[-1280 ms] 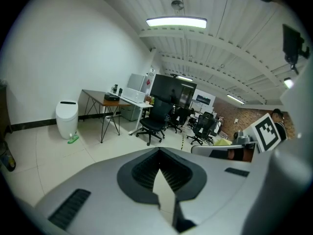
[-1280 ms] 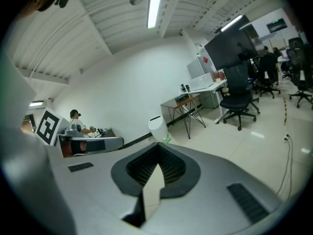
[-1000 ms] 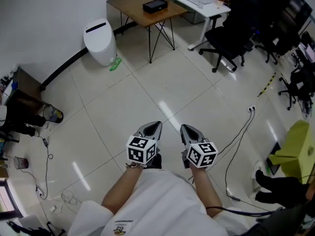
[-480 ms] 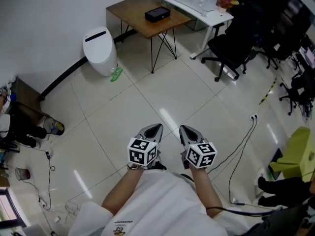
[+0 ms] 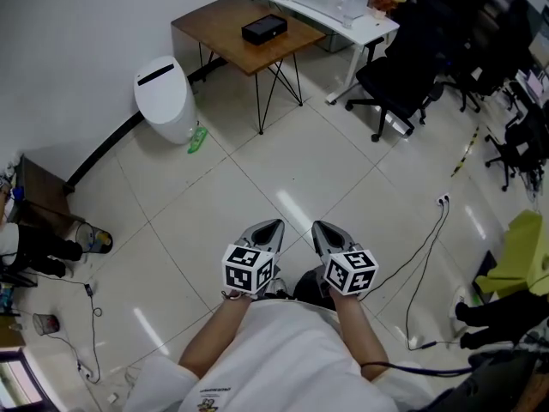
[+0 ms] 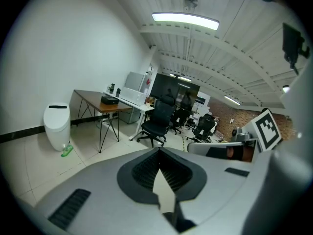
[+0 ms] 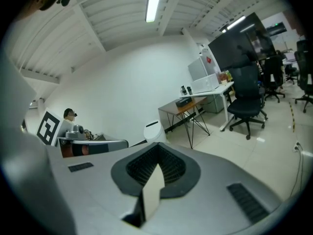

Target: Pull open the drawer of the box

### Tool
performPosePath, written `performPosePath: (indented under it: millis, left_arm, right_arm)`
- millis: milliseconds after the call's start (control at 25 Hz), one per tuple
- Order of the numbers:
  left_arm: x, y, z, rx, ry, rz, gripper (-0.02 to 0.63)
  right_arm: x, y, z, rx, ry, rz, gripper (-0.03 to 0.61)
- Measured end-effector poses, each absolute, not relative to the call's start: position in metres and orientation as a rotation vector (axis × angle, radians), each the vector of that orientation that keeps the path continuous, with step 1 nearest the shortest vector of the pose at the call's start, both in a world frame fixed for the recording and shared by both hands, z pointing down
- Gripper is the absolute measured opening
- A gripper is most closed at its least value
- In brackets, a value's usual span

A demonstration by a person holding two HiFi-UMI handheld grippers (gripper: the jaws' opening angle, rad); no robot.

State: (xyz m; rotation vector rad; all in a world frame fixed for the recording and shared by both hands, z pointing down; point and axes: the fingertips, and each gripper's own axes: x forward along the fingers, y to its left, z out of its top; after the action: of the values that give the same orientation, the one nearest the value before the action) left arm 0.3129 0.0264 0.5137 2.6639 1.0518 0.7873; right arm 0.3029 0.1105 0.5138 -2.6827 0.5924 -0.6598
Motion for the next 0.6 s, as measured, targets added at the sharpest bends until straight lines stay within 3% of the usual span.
performPosePath:
  millis: [600]
  left_arm:
    - [0.411, 0.039, 0.518, 2.699, 0.952, 0.805, 0.000]
  right_arm:
    - [0.417, 0.110, 0.516, -2.640, 0.771, -0.682, -0.014]
